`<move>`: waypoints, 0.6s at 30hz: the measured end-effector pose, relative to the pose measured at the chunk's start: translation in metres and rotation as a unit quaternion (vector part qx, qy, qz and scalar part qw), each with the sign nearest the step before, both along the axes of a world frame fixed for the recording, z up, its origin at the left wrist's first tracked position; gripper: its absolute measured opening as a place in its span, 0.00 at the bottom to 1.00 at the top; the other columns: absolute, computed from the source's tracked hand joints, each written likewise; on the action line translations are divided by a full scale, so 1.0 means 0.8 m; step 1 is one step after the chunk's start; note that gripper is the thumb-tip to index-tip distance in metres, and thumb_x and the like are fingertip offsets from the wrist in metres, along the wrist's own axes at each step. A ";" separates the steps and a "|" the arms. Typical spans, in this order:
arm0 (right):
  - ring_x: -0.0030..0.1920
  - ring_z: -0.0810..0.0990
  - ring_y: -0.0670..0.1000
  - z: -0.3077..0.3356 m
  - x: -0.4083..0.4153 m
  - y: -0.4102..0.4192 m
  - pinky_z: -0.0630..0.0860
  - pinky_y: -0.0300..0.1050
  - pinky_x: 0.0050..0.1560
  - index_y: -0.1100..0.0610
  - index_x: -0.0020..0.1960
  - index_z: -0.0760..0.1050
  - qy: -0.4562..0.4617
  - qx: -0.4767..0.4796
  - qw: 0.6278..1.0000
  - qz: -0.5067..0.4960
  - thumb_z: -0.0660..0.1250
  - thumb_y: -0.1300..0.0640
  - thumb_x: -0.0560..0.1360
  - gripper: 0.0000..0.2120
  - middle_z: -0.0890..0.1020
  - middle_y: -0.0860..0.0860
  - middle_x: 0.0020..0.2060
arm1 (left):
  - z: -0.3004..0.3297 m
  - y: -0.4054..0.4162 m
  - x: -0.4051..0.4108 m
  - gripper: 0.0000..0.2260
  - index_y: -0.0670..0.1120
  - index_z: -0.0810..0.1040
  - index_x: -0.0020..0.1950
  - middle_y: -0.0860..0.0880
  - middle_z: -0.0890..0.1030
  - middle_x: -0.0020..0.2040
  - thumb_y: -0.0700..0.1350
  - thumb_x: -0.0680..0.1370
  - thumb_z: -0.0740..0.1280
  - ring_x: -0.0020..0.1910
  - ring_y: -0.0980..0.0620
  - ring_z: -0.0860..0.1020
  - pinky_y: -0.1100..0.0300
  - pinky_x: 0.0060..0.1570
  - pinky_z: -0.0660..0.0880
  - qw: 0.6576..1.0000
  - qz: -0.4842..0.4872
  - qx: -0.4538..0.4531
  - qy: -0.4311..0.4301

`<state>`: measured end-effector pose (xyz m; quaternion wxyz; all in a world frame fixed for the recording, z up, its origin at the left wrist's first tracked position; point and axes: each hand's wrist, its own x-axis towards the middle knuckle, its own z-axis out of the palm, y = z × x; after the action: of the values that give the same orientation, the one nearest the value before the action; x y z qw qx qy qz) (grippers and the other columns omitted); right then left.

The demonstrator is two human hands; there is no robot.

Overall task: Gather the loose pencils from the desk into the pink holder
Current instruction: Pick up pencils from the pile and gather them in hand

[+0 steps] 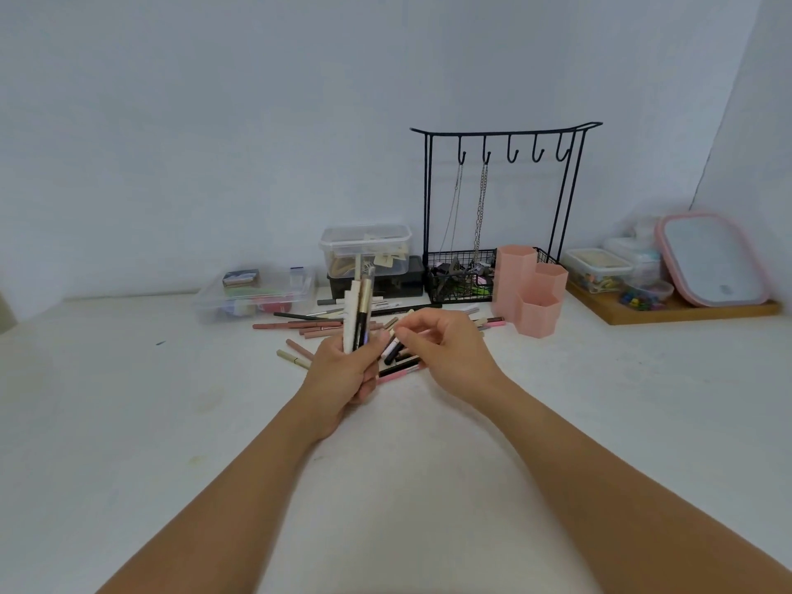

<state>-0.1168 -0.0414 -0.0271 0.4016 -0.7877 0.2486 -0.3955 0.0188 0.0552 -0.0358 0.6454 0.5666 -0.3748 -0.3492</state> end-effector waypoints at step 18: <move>0.41 0.76 0.42 -0.017 -0.024 -0.041 0.67 0.30 0.40 0.52 0.46 0.83 0.235 -0.141 0.961 -0.025 0.73 0.61 0.74 0.04 0.81 0.44 0.44 | -0.008 0.003 0.050 0.10 0.44 0.80 0.50 0.50 0.78 0.38 0.51 0.80 0.68 0.37 0.50 0.77 0.56 0.40 0.71 0.914 0.367 0.129 -0.111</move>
<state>-0.1357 -0.0743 -0.0405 0.2069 -0.9006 0.2972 -0.2405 0.0589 0.0576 -0.0420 0.6035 0.7780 -0.1611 -0.0676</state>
